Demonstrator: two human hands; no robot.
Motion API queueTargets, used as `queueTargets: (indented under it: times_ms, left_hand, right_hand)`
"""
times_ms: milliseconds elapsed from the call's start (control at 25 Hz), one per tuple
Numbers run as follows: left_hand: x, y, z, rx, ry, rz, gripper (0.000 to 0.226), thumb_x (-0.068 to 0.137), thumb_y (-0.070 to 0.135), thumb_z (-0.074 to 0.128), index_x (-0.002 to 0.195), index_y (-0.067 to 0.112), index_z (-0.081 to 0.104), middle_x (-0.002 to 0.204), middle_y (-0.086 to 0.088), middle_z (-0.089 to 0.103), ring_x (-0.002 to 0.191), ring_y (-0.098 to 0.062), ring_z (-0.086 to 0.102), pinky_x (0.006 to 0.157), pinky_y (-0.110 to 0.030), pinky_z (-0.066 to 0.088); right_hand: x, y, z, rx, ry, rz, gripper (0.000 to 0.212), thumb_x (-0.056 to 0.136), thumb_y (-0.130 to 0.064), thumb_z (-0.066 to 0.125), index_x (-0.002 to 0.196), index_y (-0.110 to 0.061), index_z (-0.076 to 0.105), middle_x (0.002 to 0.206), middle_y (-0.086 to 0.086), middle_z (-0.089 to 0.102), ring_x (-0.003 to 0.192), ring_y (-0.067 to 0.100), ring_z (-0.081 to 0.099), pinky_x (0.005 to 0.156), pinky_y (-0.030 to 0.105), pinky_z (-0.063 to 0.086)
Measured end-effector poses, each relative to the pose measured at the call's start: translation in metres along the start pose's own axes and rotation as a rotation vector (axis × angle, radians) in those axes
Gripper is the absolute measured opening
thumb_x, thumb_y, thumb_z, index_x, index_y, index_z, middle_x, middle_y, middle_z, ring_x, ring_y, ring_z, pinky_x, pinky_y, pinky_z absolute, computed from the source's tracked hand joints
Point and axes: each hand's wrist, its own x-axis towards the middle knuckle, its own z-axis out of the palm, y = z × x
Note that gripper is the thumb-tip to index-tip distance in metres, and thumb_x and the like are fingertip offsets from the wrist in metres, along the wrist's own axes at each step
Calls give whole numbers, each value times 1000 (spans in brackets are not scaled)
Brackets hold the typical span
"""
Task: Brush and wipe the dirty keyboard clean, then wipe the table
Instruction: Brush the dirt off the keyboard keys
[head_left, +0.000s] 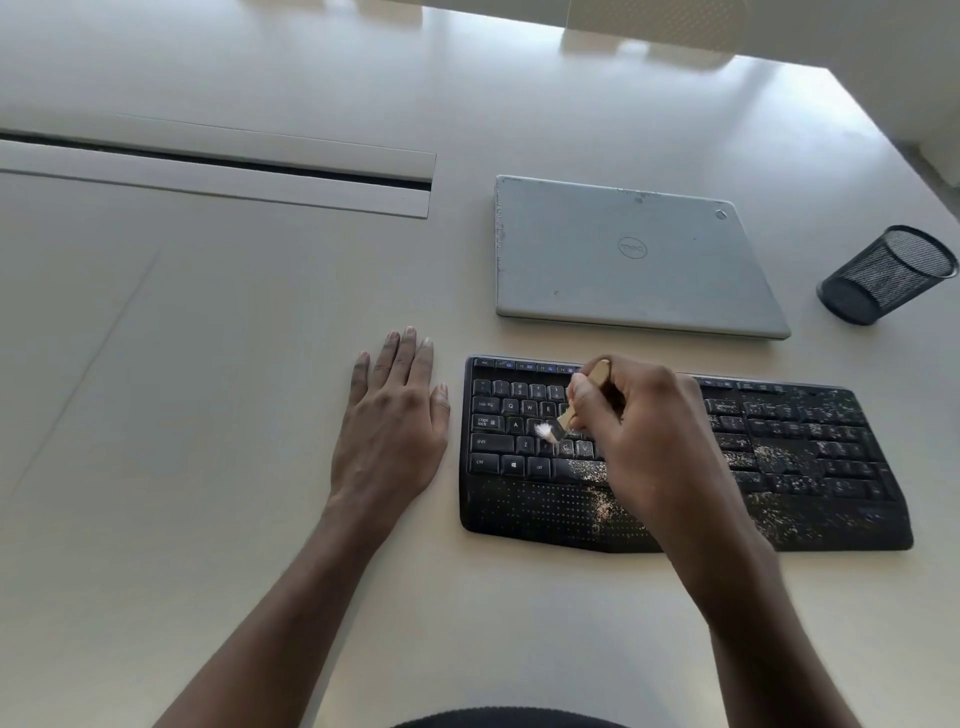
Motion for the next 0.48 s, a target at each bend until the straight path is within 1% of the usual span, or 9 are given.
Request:
queueTargets:
  times_ms: [80,120,200,240,360,400,480]
  left_hand:
    - [0,0,0,1,6,1,65,103,39,25,162,11,34,171,-9,28,161,-21,19,132,-45,11]
    - [0,0,0,2,8,1,65,103,39,25,162,11,35,171,-9,29,161,-21,20,132,-45,11]
    - [0,0,0,2,5,1,65,103,39,26,162,11,34,171,-9,28,161,-21,20,132,-45,11]
    - [0,0,0,2,3,2,65,104,39,26,162,11,34,171,-9,28,161,-21,19,132,-45,11]
    - [0,0,-1,1,-2,2,66,103,40,24,163,12,33,172,-8,27,161,-20,18,132,-45,10]
    - [0,0,-1,0,-1,1,67,103,40,24,163,12,33,172,-8,27,161,-20,18,132,-45,10]
    - [0,0,-1,1,-3,1,67,103,40,24,163,12,33,172,-8,27,161,-20,18,132,-45,10]
  right_hand:
    - [-1,-1,-7,16,48,7,32,105,-25,58,77,-11,66,66,4,69,48,5,52,46,20,39]
    - [0,-1,-8,24,95,3,30,105,-24,58,78,-12,67,66,1,68,51,2,53,47,16,38]
    - [4,-1,-6,19,165,-16,25,105,-23,59,83,-14,69,70,-5,67,61,3,59,51,13,41]
    - [5,0,-3,13,169,-18,25,105,-24,59,84,-14,69,71,-5,67,62,5,59,52,13,41]
    - [4,3,2,-16,101,13,32,105,-27,58,79,-10,68,64,2,64,49,9,44,46,18,34]
    - [3,3,0,-31,74,30,34,105,-27,58,77,-11,67,62,3,64,46,11,43,45,20,34]
    - [1,2,-7,-41,55,39,35,105,-28,58,75,-11,66,63,4,66,47,15,50,45,26,39]
